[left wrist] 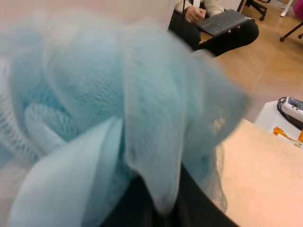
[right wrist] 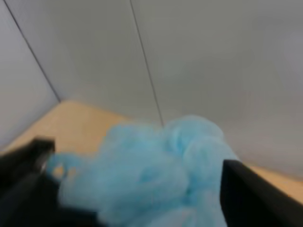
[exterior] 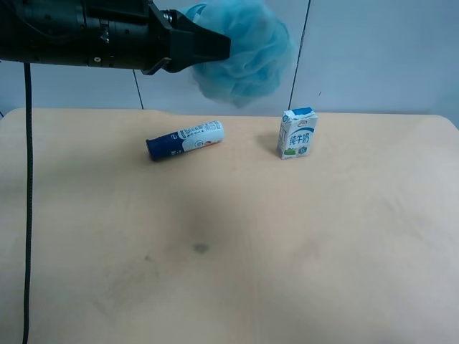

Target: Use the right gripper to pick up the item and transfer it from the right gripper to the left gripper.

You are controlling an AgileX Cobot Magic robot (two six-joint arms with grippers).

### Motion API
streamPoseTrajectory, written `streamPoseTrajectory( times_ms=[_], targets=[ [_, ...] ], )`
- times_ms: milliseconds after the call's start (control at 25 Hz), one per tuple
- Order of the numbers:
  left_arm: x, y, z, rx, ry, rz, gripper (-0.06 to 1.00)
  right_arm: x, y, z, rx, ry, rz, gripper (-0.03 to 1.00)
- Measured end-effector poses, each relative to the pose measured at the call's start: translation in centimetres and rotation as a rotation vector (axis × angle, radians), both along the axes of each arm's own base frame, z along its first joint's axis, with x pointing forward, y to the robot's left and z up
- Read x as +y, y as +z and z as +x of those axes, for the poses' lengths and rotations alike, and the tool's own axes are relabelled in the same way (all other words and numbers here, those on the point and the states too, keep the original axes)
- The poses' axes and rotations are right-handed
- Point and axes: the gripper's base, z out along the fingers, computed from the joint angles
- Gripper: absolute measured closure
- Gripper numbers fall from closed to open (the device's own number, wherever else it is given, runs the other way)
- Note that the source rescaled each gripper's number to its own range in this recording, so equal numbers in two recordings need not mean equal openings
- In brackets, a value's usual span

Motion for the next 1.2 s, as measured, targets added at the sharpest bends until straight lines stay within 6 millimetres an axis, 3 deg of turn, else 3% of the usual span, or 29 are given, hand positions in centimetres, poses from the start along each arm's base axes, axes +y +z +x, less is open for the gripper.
streamPoseTrajectory(
  times_ms=[280,720,880,1080,1200],
  targets=[
    [0.0,0.0,0.0,0.000,0.006,0.003,0.94,-2.7,1.0,-3.4,0.043,0.002,-0.132,0.06],
    [1.3,0.1,0.6,-0.040,0.141,0.110,0.94,-10.1,0.9,-9.4,0.262,-0.269,-0.344,0.06],
    [1.9,-0.1,1.1,-0.065,0.216,0.174,0.94,-12.6,1.1,-12.5,0.304,-0.307,-0.333,0.06],
    [3.0,-0.5,2.0,-0.098,0.336,0.261,0.94,-15.3,1.7,-16.1,0.234,-0.332,-0.226,0.06],
    [3.2,-1.3,2.6,-0.090,0.382,0.296,0.94,-16.2,0.7,-17.8,0.219,-0.313,-0.177,0.06]
  ],
)
